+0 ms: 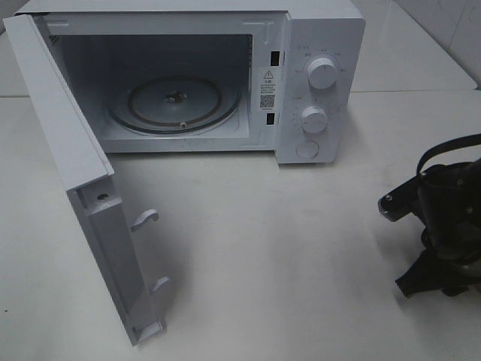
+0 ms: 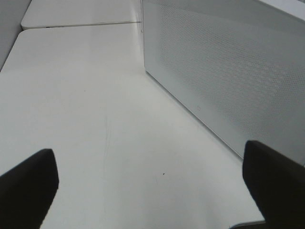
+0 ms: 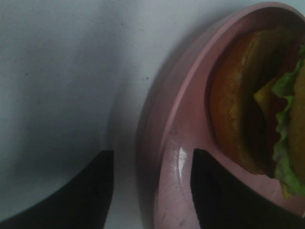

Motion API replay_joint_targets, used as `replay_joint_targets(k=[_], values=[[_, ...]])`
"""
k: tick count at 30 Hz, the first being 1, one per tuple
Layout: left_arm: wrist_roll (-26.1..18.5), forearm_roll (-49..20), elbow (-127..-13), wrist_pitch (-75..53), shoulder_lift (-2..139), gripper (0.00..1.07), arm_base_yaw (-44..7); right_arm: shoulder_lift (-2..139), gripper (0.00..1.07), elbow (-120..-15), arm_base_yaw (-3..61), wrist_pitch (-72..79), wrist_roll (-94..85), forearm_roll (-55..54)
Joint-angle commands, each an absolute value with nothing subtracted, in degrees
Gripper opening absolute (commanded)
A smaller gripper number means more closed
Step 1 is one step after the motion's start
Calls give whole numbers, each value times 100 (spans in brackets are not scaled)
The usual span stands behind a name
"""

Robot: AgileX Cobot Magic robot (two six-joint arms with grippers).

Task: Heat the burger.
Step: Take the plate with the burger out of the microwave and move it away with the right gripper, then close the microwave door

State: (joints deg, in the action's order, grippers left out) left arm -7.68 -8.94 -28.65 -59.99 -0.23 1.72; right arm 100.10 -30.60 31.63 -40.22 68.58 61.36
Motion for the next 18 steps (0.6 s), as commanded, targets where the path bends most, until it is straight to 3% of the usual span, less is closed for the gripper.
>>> replay_joint_targets(k=[1,11,18], values=[[-722,-894,-2848,-5953,-155,100,189,9471,52,-3088,3151,-4005,6343,5644],[-722,-894,-2848,-5953,-155,100,189,8222,56,-3088,3151,-3455,4406,4131],[-722,-894,-2848,-5953,-155,100,189,7271,82,-3157,3151,-3363,2154,2172]])
